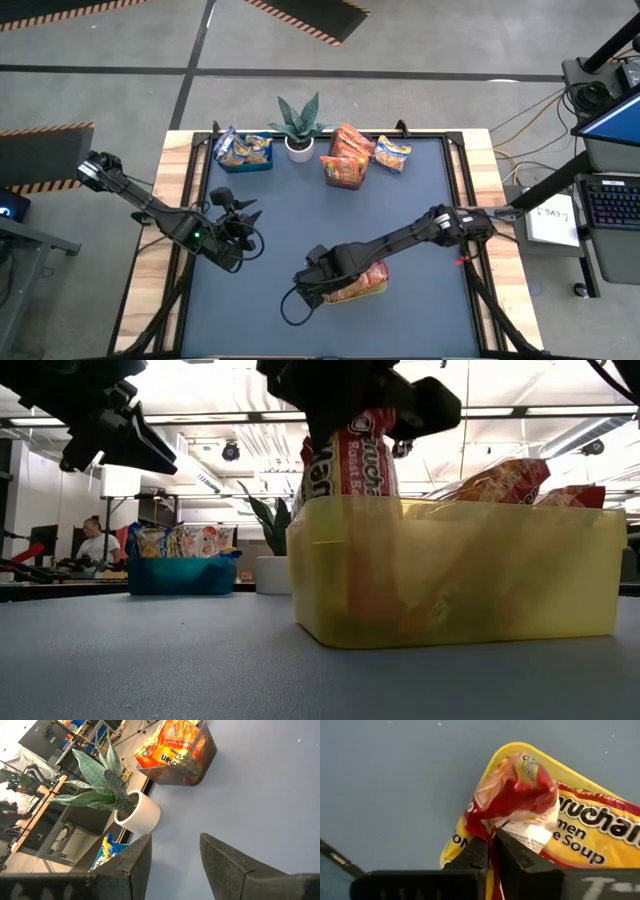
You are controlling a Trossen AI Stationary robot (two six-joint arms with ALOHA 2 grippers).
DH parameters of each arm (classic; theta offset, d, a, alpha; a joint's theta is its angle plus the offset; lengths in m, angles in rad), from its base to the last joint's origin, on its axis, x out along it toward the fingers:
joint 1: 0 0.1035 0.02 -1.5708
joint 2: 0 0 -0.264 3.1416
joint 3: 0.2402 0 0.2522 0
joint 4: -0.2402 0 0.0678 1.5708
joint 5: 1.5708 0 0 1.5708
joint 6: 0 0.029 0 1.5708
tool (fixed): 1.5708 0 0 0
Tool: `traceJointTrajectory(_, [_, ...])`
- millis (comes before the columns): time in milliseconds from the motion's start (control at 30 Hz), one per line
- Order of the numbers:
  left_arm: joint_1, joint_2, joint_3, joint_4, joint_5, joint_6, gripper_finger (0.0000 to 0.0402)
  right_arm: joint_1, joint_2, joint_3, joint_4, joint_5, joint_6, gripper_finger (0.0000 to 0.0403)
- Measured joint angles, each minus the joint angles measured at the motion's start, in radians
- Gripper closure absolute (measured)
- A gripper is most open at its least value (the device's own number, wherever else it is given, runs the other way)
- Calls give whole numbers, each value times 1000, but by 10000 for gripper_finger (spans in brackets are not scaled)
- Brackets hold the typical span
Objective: Sort Maruchan noodles
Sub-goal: Put the red bag into the yellow bin
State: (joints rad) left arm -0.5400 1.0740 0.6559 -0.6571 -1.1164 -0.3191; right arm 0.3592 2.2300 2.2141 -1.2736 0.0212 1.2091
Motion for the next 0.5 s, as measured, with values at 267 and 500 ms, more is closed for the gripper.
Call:
traceJointTrajectory(267, [0,0,0,24,1,22,251,-3,-32,8,-2,-2,7,359])
traceJointTrajectory(500, [0,0,33,59,109,65,251,-3,-51,9,-8,4,4,286])
